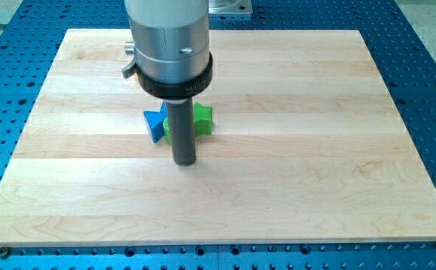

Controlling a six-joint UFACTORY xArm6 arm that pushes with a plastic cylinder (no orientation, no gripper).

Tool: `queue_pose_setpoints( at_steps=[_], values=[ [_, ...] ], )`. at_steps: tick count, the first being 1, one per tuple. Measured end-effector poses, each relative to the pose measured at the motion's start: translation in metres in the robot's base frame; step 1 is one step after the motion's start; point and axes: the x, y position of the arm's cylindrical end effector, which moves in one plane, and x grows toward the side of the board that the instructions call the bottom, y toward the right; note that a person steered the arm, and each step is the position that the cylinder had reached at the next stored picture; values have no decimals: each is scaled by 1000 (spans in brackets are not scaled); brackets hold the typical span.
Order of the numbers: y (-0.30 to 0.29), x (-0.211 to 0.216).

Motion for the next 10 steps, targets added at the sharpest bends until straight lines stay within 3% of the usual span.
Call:
queue_pose_setpoints(
  at_steps=[1,3,5,7,8,9,10],
  values=[
    [69,-10],
    [122,-148],
    [41,-201],
    [-51,-210],
    [-31,-237],
    [-63,-263],
    [-112,-260]
  ],
)
